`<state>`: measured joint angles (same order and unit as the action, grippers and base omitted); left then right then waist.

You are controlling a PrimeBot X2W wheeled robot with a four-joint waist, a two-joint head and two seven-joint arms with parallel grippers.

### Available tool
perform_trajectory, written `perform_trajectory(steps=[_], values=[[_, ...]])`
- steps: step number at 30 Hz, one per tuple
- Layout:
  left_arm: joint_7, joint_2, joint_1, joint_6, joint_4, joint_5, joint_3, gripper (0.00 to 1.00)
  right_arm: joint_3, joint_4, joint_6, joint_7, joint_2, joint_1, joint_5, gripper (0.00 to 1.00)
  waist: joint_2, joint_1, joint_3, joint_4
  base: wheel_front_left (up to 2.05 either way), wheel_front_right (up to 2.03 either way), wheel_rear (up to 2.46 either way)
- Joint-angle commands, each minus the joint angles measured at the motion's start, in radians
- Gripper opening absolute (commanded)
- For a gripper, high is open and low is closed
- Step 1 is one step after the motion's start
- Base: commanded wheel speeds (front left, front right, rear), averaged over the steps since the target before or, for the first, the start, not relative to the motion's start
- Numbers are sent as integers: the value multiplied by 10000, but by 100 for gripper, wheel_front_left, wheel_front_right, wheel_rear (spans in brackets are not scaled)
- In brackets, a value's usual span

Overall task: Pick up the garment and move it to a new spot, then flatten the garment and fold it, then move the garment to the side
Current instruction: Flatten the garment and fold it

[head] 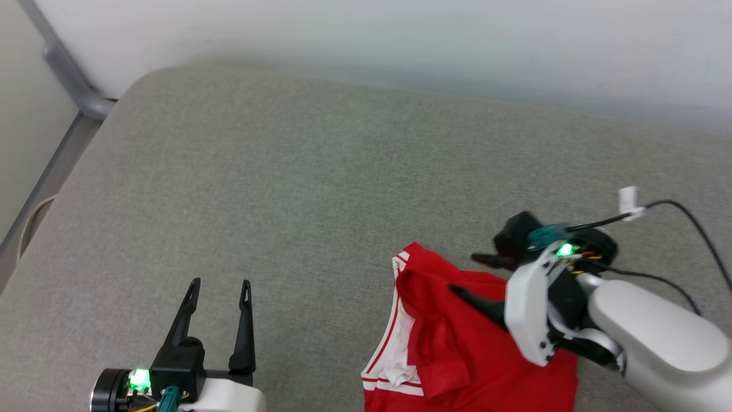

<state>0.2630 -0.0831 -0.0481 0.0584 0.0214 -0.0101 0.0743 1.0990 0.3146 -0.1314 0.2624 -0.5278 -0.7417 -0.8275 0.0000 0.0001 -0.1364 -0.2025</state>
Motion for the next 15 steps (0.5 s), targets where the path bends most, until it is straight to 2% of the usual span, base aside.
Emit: perform_trajectory(steps=[1,4,8,15], values=[[21,-56,-127,-7,-25,41,-54,100,-311,-93,15,-330,-195,203,184,100,0,-1,311,332,0,0,0],[21,-129,-291,-1,-23,42,-79,100,-1218,-99,14,-1177,-433,748,594,100,0,-1,568,641,0,0,0],[21,-186,-507,26,-32,48,-135,100,-2734,71,15,-2358,-374,1625,1436,100,0,-1,888,1023,0,0,0],[21,-236,-855,132,-36,65,-200,100,-6049,290,14,-4125,413,3560,3544,100,0,-1,1327,1534,0,0,0]])
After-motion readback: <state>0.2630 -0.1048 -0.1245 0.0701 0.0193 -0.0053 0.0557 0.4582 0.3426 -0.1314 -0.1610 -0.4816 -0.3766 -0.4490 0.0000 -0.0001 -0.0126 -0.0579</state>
